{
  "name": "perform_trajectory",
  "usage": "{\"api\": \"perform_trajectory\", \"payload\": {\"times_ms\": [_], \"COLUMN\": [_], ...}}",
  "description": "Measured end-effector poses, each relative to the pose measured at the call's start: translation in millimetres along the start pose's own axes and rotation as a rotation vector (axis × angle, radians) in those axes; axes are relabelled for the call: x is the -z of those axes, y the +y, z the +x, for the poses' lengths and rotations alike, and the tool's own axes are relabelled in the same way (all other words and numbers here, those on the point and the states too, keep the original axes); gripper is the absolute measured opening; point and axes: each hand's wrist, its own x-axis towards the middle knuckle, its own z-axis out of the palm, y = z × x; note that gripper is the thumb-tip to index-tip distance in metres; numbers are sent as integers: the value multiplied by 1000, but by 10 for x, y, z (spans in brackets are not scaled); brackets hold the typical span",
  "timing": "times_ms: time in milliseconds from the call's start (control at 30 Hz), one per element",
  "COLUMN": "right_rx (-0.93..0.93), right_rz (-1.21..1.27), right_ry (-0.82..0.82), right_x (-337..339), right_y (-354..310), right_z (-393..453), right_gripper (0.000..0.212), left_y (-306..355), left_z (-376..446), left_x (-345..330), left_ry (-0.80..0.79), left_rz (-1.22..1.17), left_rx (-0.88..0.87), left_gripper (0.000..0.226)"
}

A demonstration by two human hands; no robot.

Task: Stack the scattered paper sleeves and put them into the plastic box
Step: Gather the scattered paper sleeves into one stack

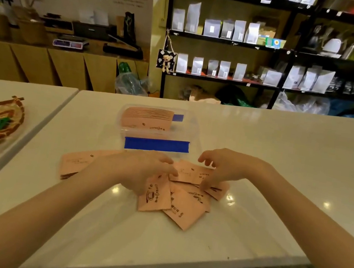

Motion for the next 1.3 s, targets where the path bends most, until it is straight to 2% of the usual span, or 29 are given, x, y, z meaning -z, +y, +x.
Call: {"api": "perform_trajectory", "payload": {"times_ms": [100,233,633,933,1033,1167,1300], "right_rx": [-13,-18,17,181,239,264,403], "right_rz": [15,3,65,233,273,290,296], "right_ry": [26,52,105,176,283,479,428], "right_x": [-68,-116,-30,249,287,316,240], "right_y": [19,24,72,-210,-365,-606,-914], "right_z": [15,8,-55,-120,-41,104,254], "right_gripper": [80,73,64,49,45,47,46], "left_y": [-33,-60,-130,-423,-645,-939,-1114], "left_z": [10,2,-29,-456,-612,-733,-744], "left_x": [-57,-77,-127,-36,-84,-258,-429], "left_ry": [0,19,166,527,611,545,528], "left_rz": [36,61,-56,-345,-331,-327,-392], "left_rx": [-7,-23,-11,3,90,296,405], "left_gripper": [76,77,62,67,71,79,96]}}
